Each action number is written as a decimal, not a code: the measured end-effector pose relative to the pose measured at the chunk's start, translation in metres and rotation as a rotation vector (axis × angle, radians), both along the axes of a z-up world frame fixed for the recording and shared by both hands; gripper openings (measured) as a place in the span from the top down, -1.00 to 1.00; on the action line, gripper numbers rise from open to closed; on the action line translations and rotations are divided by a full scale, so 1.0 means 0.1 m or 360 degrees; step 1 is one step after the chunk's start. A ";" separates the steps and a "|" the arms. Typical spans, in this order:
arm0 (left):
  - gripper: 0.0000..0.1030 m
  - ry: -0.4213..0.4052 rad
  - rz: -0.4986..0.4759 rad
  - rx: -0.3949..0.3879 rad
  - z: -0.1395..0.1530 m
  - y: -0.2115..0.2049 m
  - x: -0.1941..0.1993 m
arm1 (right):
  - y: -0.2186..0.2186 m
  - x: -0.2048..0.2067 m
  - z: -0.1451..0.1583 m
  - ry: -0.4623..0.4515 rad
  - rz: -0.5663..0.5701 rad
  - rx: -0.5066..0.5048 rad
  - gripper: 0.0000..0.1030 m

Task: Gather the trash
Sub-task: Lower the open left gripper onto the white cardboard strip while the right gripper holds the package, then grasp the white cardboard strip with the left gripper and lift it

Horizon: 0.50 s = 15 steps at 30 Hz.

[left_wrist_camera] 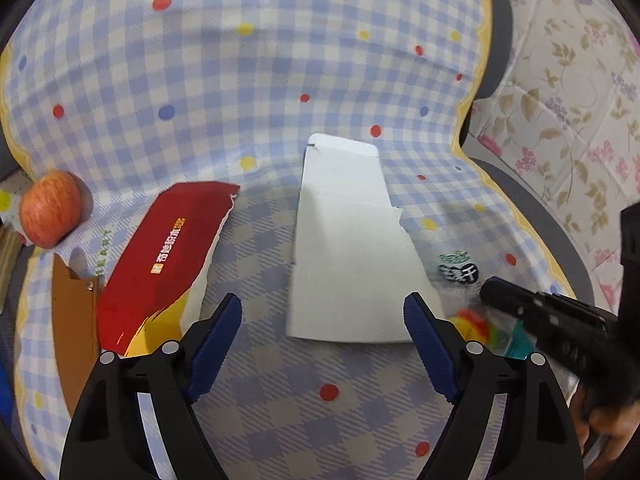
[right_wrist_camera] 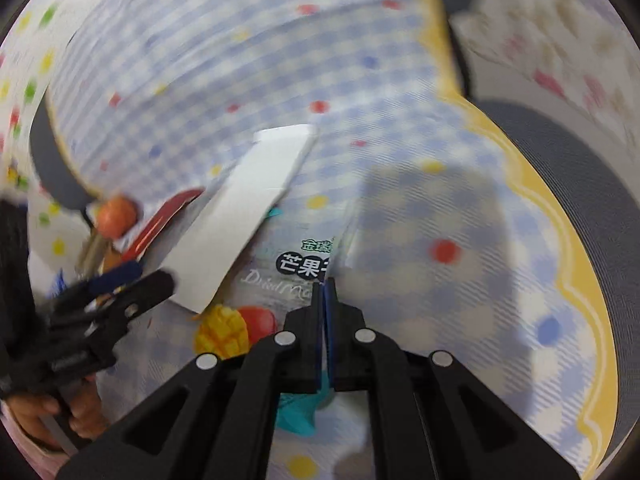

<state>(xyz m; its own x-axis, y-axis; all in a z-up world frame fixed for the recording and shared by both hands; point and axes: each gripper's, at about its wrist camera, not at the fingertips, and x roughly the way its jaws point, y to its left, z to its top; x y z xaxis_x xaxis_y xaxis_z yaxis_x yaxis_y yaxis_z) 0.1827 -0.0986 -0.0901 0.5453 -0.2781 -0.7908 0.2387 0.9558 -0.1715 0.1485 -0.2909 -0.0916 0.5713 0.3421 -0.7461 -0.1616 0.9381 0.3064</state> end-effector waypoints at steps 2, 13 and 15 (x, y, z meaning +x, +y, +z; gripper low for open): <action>-0.36 0.0049 0.0001 -0.0026 -0.06 0.05 0.04 | 0.12 -0.02 0.07 -0.0025 0.0069 -0.0025 0.96; 0.17 0.0020 -0.0331 -0.0006 0.05 -0.09 -0.63 | 0.06 -0.59 0.39 -0.0054 0.0199 0.0124 0.96; 0.17 0.0004 -0.0379 0.0022 0.12 -0.06 -0.85 | 0.03 -0.79 0.46 -0.0056 0.0198 0.0118 0.96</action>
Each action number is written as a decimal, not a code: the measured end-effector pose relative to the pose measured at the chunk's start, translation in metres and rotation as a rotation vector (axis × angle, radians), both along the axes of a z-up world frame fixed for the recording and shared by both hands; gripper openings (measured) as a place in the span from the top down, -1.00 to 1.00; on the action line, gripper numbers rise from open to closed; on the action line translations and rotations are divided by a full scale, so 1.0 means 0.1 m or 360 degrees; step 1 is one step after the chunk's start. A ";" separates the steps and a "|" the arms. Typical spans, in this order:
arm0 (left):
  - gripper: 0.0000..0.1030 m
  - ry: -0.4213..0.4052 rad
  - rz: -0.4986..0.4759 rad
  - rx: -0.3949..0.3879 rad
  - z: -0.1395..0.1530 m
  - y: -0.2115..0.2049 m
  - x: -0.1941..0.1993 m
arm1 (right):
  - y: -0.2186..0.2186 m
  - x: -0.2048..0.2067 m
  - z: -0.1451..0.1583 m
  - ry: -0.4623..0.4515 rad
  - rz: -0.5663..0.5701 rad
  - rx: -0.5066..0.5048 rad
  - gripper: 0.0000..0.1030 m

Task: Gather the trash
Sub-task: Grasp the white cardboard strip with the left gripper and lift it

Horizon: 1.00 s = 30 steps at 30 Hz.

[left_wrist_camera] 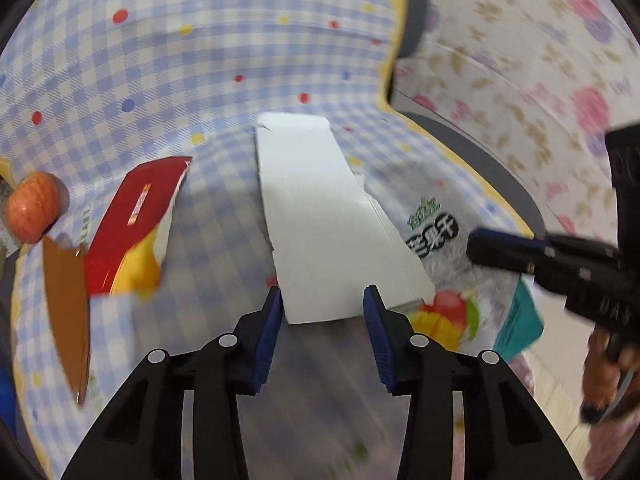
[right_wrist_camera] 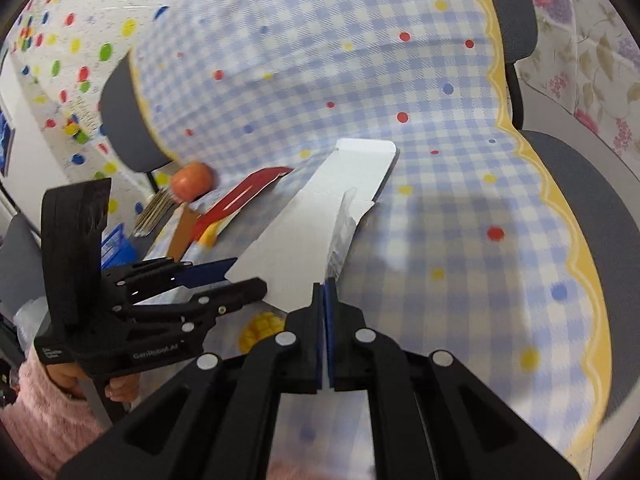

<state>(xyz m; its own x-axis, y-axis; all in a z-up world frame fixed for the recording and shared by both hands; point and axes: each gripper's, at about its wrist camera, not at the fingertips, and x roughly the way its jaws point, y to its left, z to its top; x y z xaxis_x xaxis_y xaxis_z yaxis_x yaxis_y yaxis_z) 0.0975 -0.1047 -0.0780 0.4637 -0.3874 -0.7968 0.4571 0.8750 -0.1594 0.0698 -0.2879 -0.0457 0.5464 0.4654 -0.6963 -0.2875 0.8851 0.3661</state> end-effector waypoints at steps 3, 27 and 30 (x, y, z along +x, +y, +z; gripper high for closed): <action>0.15 -0.0002 -0.0026 -0.0011 0.09 0.11 -0.25 | -0.08 -0.25 0.05 0.0020 -0.0002 0.0033 0.96; -0.49 -0.0066 0.0189 -0.0068 0.14 0.20 -0.33 | -0.47 -0.52 -0.08 0.0051 -0.0317 0.0304 0.96; -0.49 -0.0030 0.0196 -0.0066 0.07 0.18 -0.29 | -0.42 -0.48 -0.29 0.0129 -0.0377 0.0245 0.96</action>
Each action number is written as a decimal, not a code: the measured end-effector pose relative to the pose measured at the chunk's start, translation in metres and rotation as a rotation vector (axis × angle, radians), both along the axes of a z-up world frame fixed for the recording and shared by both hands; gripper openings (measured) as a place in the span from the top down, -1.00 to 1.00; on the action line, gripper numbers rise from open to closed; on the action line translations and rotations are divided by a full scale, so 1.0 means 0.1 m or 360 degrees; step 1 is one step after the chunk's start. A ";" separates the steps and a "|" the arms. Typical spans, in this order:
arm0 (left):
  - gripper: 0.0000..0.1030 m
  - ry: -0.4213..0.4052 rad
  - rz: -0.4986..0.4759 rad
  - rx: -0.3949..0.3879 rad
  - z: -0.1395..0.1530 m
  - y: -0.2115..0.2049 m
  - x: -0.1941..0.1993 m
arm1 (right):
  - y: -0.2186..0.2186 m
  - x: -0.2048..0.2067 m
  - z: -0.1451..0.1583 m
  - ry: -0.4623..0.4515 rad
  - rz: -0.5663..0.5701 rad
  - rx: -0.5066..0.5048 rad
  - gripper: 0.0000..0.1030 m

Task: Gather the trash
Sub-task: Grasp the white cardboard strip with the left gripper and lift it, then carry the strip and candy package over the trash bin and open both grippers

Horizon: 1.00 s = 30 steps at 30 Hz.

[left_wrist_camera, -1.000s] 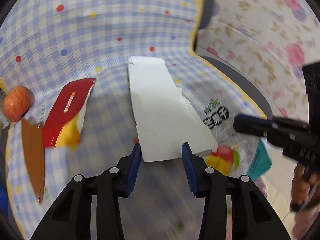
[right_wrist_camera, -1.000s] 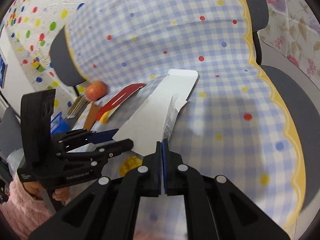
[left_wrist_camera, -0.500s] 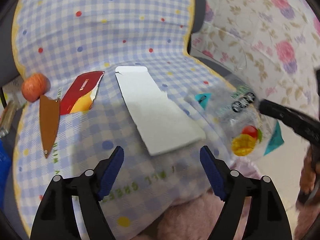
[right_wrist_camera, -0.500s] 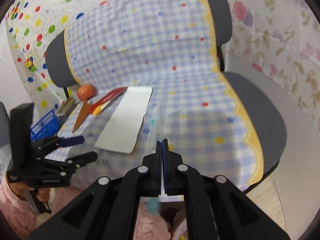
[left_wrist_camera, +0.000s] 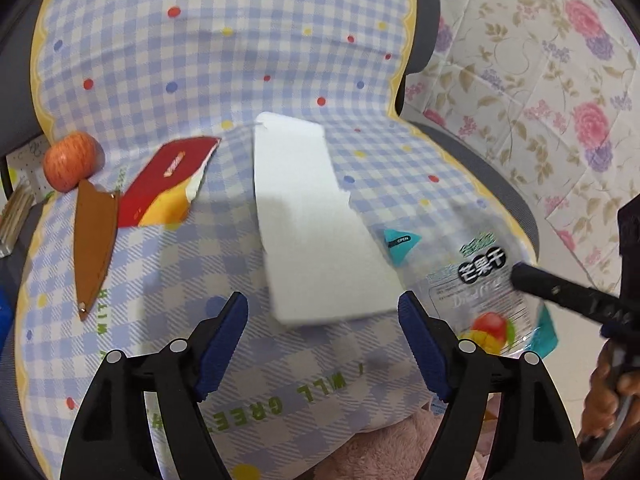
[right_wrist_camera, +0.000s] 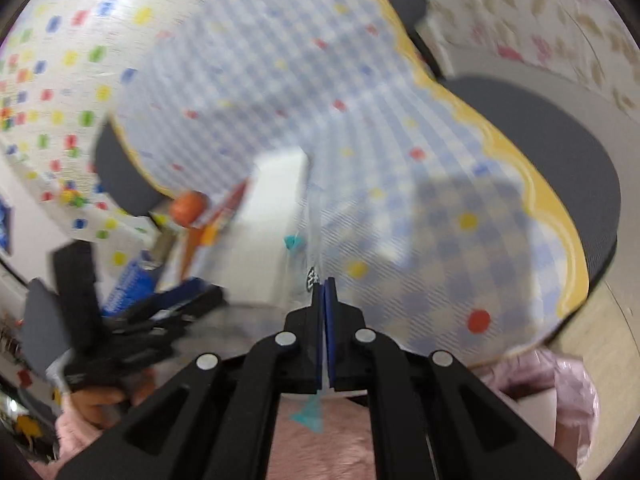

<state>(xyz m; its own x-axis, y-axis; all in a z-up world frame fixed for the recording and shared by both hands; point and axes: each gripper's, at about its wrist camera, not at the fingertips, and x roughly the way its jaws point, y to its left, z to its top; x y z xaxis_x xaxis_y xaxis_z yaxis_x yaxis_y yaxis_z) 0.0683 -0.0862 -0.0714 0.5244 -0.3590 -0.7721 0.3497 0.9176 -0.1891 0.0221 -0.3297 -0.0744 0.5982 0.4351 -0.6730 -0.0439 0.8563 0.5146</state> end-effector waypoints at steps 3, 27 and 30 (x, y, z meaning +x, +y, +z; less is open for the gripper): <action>-0.44 0.0034 -0.0011 -0.0007 -0.08 -0.05 0.05 | 0.14 0.01 -0.09 0.0033 0.0050 -0.0068 0.96; 1.00 -0.0221 0.0070 -0.0123 0.36 0.07 -0.05 | -0.03 -0.23 0.34 -0.0186 -0.0064 -0.0349 0.96; 1.00 -0.0271 0.0068 -0.0077 0.50 0.06 -0.23 | 0.00 -0.37 0.48 -0.0242 -0.0068 -0.0406 0.96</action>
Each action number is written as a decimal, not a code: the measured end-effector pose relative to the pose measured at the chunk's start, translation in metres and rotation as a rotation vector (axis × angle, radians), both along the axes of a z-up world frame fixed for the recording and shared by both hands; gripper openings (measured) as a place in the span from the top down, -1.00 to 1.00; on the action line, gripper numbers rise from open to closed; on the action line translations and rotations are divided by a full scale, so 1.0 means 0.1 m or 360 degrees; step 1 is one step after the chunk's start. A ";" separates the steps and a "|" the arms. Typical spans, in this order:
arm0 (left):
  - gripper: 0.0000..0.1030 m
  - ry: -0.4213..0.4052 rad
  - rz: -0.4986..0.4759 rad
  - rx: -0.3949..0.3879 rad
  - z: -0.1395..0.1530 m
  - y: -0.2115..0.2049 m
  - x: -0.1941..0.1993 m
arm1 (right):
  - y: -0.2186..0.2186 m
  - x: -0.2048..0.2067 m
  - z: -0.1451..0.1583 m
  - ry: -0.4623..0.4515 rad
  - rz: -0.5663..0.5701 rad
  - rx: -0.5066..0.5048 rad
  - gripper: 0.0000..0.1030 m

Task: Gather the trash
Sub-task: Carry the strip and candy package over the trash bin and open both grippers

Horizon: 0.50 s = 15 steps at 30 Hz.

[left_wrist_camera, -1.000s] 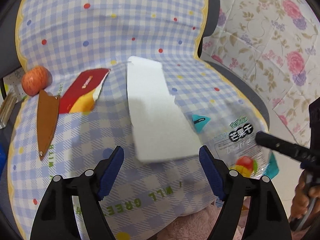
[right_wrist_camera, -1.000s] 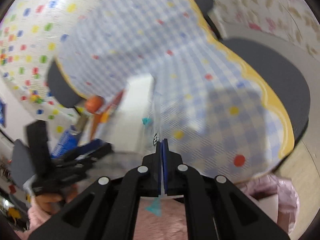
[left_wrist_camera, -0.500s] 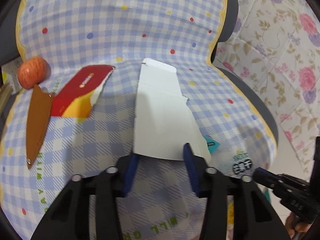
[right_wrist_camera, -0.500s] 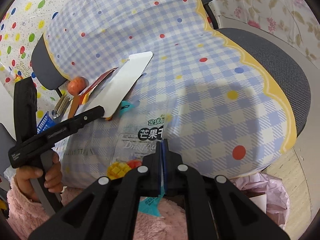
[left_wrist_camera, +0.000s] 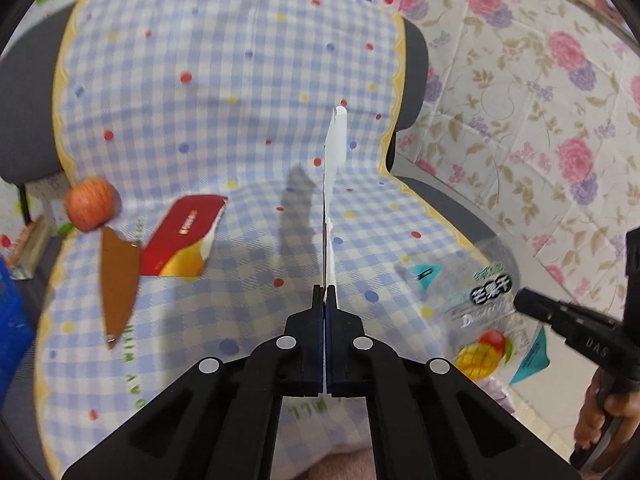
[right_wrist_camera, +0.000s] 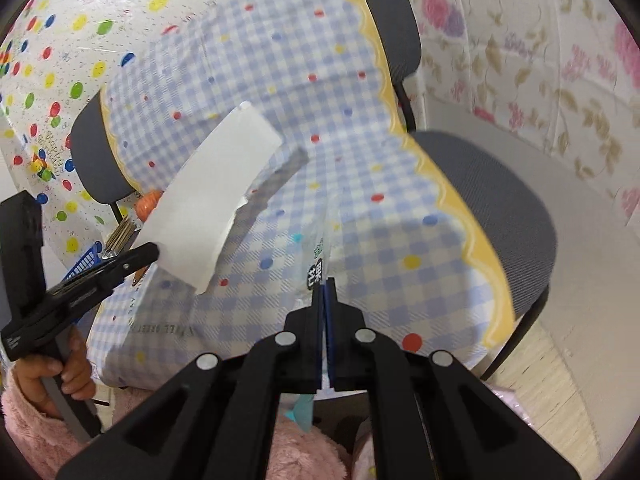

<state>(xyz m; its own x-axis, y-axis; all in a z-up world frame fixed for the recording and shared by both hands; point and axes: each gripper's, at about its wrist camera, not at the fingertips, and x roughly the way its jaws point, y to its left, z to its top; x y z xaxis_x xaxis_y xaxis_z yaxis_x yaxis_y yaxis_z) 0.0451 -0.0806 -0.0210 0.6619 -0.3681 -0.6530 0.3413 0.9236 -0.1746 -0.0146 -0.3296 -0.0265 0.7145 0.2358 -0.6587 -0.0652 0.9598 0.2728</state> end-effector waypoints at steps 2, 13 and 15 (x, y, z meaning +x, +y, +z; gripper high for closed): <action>1.00 -0.0032 -0.0031 0.0000 0.09 -0.02 -0.17 | 0.04 -0.11 0.08 -0.0029 0.0004 -0.0038 0.96; 1.00 -0.0083 -0.0295 0.0063 0.22 -0.37 -1.27 | -0.09 -1.05 0.30 -0.0146 -0.0108 -0.0217 0.96; 1.00 -0.0063 -0.0332 0.0083 0.18 -0.42 -1.41 | -0.14 -1.21 0.29 -0.0154 -0.0145 -0.0235 0.96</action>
